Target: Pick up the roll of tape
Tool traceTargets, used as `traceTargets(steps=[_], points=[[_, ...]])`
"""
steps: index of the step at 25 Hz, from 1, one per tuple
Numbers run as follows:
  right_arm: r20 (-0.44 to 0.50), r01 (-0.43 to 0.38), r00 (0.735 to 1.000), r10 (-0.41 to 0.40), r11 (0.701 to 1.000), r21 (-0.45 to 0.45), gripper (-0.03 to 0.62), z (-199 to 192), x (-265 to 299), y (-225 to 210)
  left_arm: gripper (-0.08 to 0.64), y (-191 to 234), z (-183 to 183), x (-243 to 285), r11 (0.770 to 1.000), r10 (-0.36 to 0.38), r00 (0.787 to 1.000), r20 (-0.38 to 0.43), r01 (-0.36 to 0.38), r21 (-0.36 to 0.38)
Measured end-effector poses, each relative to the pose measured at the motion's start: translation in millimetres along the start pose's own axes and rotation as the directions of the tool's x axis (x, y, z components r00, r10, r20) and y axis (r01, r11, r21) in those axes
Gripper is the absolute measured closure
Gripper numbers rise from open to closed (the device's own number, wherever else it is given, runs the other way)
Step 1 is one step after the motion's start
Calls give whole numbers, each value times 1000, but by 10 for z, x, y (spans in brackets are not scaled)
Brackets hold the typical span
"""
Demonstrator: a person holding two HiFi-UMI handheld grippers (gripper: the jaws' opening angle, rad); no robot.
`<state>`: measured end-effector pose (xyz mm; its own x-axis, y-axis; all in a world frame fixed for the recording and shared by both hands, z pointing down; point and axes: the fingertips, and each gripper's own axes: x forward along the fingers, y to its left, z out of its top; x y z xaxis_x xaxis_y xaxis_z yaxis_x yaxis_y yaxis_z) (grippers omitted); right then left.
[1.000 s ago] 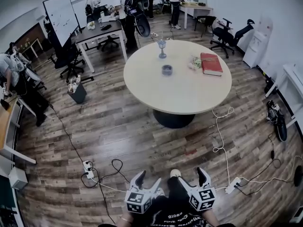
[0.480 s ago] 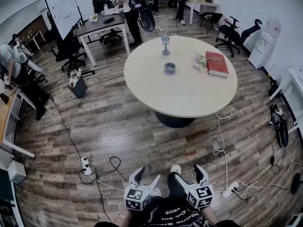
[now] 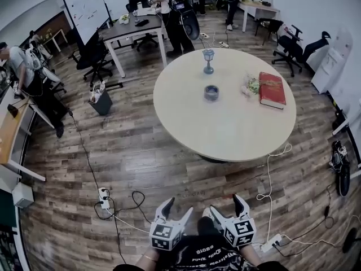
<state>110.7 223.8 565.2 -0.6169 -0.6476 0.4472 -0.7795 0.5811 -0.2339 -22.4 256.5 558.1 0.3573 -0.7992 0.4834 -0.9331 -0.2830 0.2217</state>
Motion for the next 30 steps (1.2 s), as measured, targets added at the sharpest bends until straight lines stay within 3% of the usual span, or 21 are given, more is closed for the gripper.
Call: traceTargets(steps=[7, 15, 20, 26, 30], points=[[-14, -52, 999, 51, 996, -79, 186, 404, 290, -531, 242, -22, 397, 567, 998, 60, 998, 36, -59, -35], [-24, -69, 997, 67, 992, -108, 189, 641, 470, -1001, 242, -240, 699, 1154, 997, 41, 998, 52, -37, -65], [-13, -68, 998, 67, 995, -68, 193, 698, 532, -1125, 242, -317, 726, 1312, 998, 26, 999, 44, -23, -65], [-27, -66, 997, 66, 997, -30, 201, 663, 666, -1165, 242, -184, 733, 1418, 993, 31, 999, 31, -27, -118], [-16, -63, 998, 62, 998, -27, 202, 776, 884, -1167, 242, -15, 802, 1575, 996, 23, 999, 33, -20, -92]])
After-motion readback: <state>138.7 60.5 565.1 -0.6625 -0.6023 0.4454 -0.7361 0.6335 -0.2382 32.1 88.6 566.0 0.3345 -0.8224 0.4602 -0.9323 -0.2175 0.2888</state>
